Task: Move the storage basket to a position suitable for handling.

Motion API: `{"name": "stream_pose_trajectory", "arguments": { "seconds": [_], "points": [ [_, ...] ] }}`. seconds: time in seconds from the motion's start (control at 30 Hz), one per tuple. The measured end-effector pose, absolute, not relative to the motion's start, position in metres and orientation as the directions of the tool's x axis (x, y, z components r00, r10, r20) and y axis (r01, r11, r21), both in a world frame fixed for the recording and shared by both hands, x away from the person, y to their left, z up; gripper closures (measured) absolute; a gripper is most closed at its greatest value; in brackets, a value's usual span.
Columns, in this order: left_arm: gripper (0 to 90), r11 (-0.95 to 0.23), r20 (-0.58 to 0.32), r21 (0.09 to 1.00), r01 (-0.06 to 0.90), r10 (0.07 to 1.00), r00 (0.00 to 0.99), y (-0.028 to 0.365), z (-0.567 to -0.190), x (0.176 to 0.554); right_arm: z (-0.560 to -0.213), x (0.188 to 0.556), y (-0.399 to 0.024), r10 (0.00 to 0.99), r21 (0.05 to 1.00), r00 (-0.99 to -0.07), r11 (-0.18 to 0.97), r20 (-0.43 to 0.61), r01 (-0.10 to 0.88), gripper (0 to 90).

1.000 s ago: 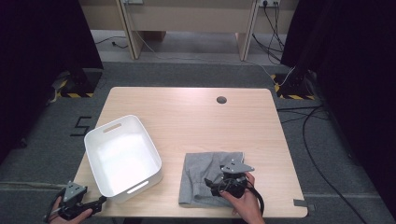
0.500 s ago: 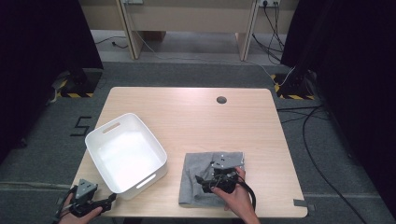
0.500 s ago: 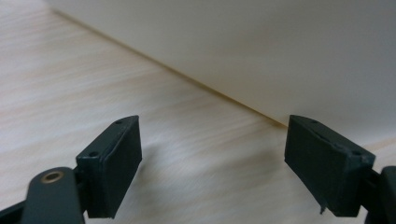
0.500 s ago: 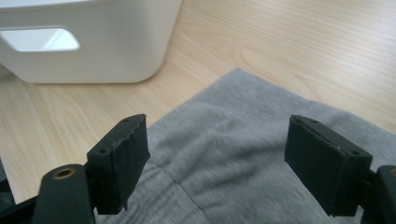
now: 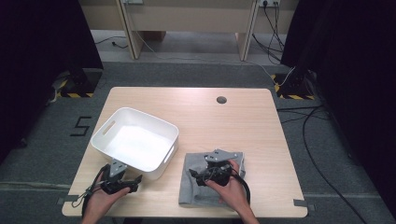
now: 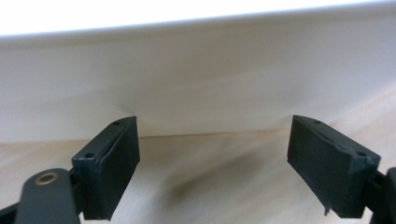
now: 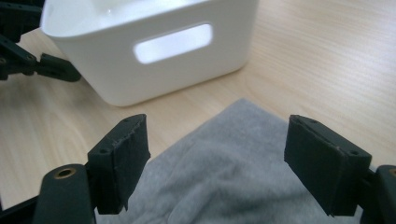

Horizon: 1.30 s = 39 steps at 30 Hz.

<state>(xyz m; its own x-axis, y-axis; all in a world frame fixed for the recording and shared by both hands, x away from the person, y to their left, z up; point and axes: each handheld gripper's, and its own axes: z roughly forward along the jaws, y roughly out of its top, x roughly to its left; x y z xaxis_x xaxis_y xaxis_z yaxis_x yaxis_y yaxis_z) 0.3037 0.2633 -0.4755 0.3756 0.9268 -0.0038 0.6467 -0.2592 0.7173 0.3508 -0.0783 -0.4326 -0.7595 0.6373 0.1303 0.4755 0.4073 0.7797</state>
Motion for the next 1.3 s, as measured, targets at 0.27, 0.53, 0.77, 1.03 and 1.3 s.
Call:
{"name": "stream_pose_trajectory", "arguments": {
  "seconds": [0.27, 0.53, 0.77, 1.03, 1.3],
  "points": [
    [17.9, -0.265, -0.018, 0.727, 0.634, 0.915, 0.403, 0.248, -0.475, 0.321, -0.425, 0.377, -0.058, 0.645, 0.774, -0.753, 0.408, 0.131, 0.484, 22.9],
    [19.3, -0.268, -0.012, 0.692, 0.670, 0.924, 0.382, 0.271, -0.486, 0.313, -0.413, 0.415, -0.020, 0.667, 0.761, -0.730, 0.397, 0.145, 0.513, 22.7],
    [14.9, -0.212, -0.060, 0.684, 0.698, 0.937, 0.344, 0.291, -0.495, 0.310, -0.416, 0.436, 0.002, 0.673, 0.753, -0.730, 0.415, 0.124, 0.511, 25.5],
    [14.0, -0.203, -0.057, 0.696, 0.689, 0.941, 0.335, 0.287, -0.497, 0.309, -0.410, 0.437, 0.014, 0.661, 0.764, -0.734, 0.392, 0.153, 0.512, 27.6],
    [14.0, -0.205, -0.058, 0.703, 0.681, 0.938, 0.342, 0.287, -0.498, 0.307, -0.424, 0.448, 0.022, 0.687, 0.733, -0.713, 0.411, 0.142, 0.542, 34.1]
  ]
}}
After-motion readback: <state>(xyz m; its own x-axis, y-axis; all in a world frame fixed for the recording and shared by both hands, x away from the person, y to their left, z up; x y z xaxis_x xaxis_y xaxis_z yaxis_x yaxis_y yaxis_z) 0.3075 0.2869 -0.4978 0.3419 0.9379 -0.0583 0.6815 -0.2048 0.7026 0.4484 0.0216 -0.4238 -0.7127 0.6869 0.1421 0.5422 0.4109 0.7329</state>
